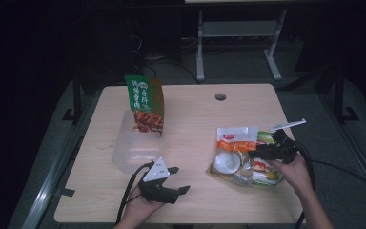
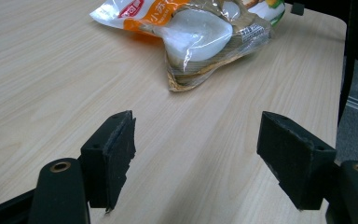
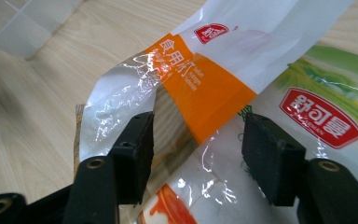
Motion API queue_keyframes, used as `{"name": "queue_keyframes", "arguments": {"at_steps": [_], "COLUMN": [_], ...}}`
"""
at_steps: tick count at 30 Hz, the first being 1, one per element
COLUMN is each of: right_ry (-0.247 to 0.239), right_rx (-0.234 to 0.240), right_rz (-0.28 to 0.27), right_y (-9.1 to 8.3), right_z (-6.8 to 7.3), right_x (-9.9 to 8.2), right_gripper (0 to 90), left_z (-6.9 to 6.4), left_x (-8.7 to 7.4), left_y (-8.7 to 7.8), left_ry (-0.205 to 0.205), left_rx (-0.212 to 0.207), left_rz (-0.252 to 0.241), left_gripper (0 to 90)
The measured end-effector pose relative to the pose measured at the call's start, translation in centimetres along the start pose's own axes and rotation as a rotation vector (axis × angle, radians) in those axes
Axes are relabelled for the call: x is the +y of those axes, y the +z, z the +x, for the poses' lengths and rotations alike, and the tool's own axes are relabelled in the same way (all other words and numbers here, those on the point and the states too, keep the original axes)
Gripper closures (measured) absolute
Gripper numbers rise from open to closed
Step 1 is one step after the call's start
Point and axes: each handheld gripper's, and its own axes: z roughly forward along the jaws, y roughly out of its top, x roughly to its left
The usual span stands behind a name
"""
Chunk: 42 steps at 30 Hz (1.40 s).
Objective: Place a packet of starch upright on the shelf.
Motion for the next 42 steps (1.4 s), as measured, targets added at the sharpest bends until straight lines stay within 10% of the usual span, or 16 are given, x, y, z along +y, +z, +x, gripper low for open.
{"name": "queue_keyframes", "arguments": {"at_steps": [24, 42], "right_ry": [0.013, -0.086], "right_rx": [0.038, 0.086], "right_rz": [-0.044, -0.154], "right_y": [0.9, -0.8], "right_z": [-0.6, 2.6], "right_x": [1.0, 0.9], "right_gripper": [87.5, 89.7], "left_z": [-0.3, -0.4], "left_x": [0.0, 0.4], "left_y": [0.4, 0.5], "left_ry": [0.009, 0.003], "left_rx": [-0.012, -0.032], "left_rz": [0.012, 0.005], "left_gripper": [27.4, 28.6]}}
